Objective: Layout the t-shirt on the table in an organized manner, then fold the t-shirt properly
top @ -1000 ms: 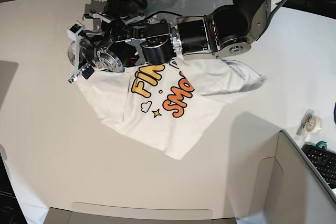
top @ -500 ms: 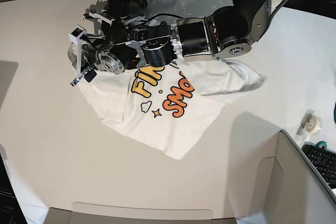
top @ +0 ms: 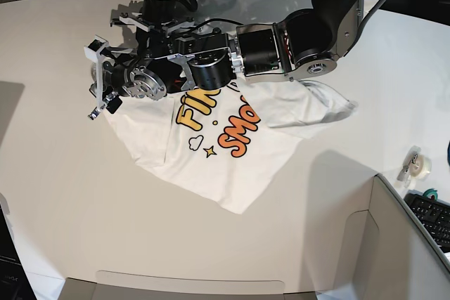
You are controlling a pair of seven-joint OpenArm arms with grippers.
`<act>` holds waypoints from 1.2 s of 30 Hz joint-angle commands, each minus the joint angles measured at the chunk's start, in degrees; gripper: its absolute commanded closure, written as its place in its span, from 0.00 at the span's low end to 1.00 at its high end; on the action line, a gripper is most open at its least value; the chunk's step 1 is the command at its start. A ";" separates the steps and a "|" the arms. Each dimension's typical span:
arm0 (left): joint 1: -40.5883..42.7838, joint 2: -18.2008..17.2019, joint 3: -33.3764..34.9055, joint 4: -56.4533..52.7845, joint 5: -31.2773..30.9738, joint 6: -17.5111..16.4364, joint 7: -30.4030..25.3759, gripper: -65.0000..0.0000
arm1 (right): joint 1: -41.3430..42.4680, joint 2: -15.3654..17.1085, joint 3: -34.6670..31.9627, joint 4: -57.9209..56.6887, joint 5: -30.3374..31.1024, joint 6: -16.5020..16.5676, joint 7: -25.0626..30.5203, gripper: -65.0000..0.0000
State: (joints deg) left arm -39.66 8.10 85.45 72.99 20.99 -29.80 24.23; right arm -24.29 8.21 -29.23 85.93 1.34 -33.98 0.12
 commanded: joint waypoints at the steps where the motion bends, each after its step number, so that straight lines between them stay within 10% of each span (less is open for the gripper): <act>1: -1.35 0.90 -0.45 0.02 0.41 1.10 -0.89 0.63 | -3.09 0.28 -0.35 -3.07 11.62 3.16 -46.85 1.00; 28: 4.10 0.90 -0.45 -2.71 10.52 3.74 -4.32 0.63 | -0.19 -0.16 -10.28 -8.00 11.45 3.16 -49.39 1.00; 36: 3.84 0.90 -0.45 0.46 10.96 10.33 -4.23 0.63 | -0.19 -0.16 -10.63 -8.00 11.45 3.16 -49.48 1.00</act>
State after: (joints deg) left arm -34.74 6.83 85.45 72.23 32.03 -24.64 21.67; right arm -21.91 8.69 -37.93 81.84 -0.34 -42.04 0.93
